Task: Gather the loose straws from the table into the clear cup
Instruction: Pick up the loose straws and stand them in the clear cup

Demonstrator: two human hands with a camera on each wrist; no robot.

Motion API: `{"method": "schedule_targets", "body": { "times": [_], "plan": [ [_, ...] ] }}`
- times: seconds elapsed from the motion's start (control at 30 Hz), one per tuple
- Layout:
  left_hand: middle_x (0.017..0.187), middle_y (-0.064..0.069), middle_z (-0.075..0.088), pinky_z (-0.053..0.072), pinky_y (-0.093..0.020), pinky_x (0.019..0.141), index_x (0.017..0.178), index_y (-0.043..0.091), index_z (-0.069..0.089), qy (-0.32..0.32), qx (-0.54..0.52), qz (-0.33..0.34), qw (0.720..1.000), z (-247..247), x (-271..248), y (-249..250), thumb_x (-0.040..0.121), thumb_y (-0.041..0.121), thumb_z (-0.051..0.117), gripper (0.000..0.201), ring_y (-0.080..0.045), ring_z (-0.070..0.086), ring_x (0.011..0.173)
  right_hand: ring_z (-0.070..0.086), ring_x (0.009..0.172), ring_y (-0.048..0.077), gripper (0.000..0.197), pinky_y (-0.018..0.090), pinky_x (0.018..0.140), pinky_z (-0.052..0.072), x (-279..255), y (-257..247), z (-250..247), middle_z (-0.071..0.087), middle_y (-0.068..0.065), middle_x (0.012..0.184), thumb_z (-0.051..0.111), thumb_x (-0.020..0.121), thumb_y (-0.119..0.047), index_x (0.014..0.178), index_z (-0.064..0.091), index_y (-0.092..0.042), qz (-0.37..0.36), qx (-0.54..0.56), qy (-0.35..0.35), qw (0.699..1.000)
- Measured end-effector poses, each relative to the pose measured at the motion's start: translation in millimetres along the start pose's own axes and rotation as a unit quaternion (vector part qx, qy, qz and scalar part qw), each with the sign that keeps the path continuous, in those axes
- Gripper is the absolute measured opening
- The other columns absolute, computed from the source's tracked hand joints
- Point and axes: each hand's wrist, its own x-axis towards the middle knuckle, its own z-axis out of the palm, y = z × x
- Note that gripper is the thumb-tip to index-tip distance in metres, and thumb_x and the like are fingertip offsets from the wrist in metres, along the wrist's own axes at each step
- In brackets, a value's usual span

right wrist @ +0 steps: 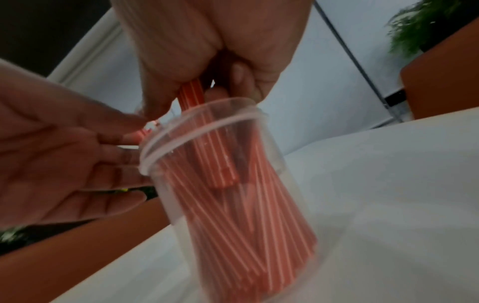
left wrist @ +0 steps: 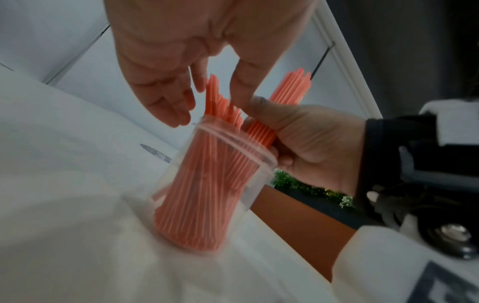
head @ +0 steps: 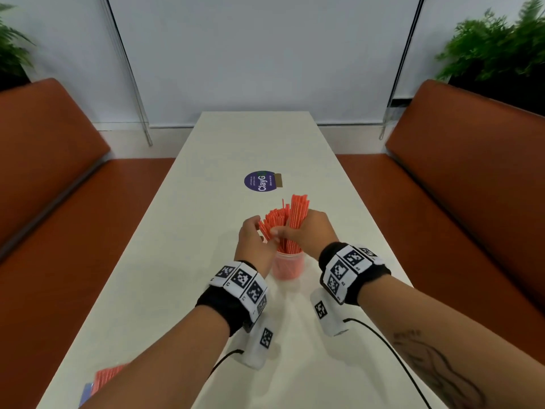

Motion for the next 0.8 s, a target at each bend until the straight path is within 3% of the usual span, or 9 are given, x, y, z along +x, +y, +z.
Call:
{"method": "schedule_targets", "body": {
  "times": [0.03, 0.17, 0.27, 0.33, 0.43, 0.5, 0.6, 0.67, 0.8],
  "plan": [
    [0.13, -0.005, 0.049, 0.045, -0.029, 0.088, 0.129, 0.012, 0.04, -0.001, -0.003, 0.0, 1.0, 1.5, 0.3, -2.6, 0.086, 0.014, 0.06, 0.048, -0.019, 0.055, 0.107, 0.063, 0.064, 0.019, 0.034, 0.031, 0.063, 0.054, -0.2, -1.7, 0.5, 0.067, 0.006, 0.071, 0.078, 0.069, -0.039, 0.07, 0.063, -0.009, -0.001, -0.02, -0.009, 1.0],
    [0.129, -0.004, 0.052, 0.048, -0.034, 0.088, 0.129, 0.014, 0.041, -0.011, 0.013, -0.007, 1.0, 5.4, 1.9, -8.8, 0.085, 0.02, 0.061, 0.048, -0.022, 0.06, 0.104, 0.056, 0.07, 0.012, 0.027, 0.02, 0.061, 0.044, -4.3, -5.1, -3.2, 0.058, -0.005, 0.072, 0.079, 0.069, -0.036, 0.079, 0.06, -0.018, -0.02, -0.052, -0.009, 0.998],
    [0.126, -0.002, 0.057, 0.047, -0.03, 0.081, 0.127, 0.014, 0.044, -0.017, 0.031, 0.005, 0.999, 4.8, 4.1, -6.2, 0.087, 0.017, 0.059, 0.043, -0.018, 0.061, 0.092, 0.055, 0.083, 0.014, 0.047, 0.026, 0.073, 0.047, -9.2, -2.8, -8.7, 0.055, -0.005, 0.091, 0.079, 0.067, -0.037, 0.103, 0.057, -0.016, -0.016, -0.051, 0.053, 0.997],
    [0.126, -0.002, 0.057, 0.045, -0.029, 0.08, 0.126, 0.013, 0.044, -0.023, 0.044, 0.012, 0.999, 4.0, 5.6, -6.4, 0.087, 0.014, 0.058, 0.041, -0.017, 0.061, 0.092, 0.053, 0.084, 0.011, 0.056, 0.026, 0.073, 0.047, -11.7, -1.7, -11.8, 0.05, -0.007, 0.097, 0.078, 0.067, -0.042, 0.113, 0.053, -0.02, -0.034, -0.071, 0.089, 0.993],
    [0.136, -0.002, 0.048, 0.045, -0.034, 0.097, 0.134, 0.016, 0.038, -0.012, 0.056, 0.025, 0.998, 3.6, 5.4, -7.3, 0.084, 0.018, 0.063, 0.055, -0.02, 0.053, 0.116, 0.052, 0.096, 0.012, 0.059, 0.027, 0.08, 0.046, -12.9, 3.7, -14.6, 0.051, -0.005, 0.108, 0.064, 0.074, -0.057, 0.12, 0.051, -0.022, -0.105, -0.116, 0.15, 0.976],
    [0.146, -0.003, 0.035, 0.032, -0.032, 0.111, 0.141, 0.016, 0.029, 0.022, 0.092, 0.07, 0.993, 2.3, 4.7, -3.7, 0.082, 0.014, 0.063, 0.068, -0.02, 0.036, 0.134, 0.049, 0.113, 0.018, 0.067, 0.035, 0.092, 0.04, -9.6, 9.7, -13.5, 0.054, 0.003, 0.123, 0.039, 0.082, -0.065, 0.129, 0.048, -0.018, -0.15, -0.13, 0.167, 0.966],
    [0.158, -0.004, 0.013, 0.014, -0.031, 0.118, 0.148, 0.012, 0.01, 0.02, 0.184, 0.146, 0.972, 1.8, 5.5, 7.2, 0.08, 0.003, 0.056, 0.083, -0.017, 0.01, 0.146, 0.027, 0.141, 0.021, 0.08, 0.04, 0.109, 0.026, -2.0, 16.1, -9.4, 0.034, 0.007, 0.151, 0.012, 0.082, -0.063, 0.144, 0.03, -0.015, -0.172, -0.144, 0.112, 0.968],
    [0.158, -0.005, 0.01, 0.014, -0.037, 0.12, 0.149, 0.011, 0.006, -0.008, 0.23, 0.185, 0.956, 4.4, 6.6, 9.8, 0.079, 0.005, 0.053, 0.085, -0.018, 0.009, 0.147, 0.018, 0.145, 0.02, 0.081, 0.041, 0.115, 0.019, 3.1, 21.0, -5.2, 0.027, 0.006, 0.155, 0.006, 0.085, -0.063, 0.146, 0.024, -0.014, -0.172, -0.151, 0.054, 0.972],
    [0.154, -0.001, 0.025, 0.016, -0.035, 0.115, 0.145, 0.012, 0.024, -0.036, 0.32, 0.248, 0.914, 11.6, 3.6, -0.2, 0.084, 0.023, 0.053, 0.069, -0.018, 0.014, 0.146, 0.029, 0.141, 0.018, 0.058, 0.042, 0.114, 0.024, 4.0, 24.7, 2.7, 0.046, 0.003, 0.144, 0.018, 0.093, -0.042, 0.136, 0.045, -0.015, -0.169, -0.168, 0.019, 0.971]
  ]
}}
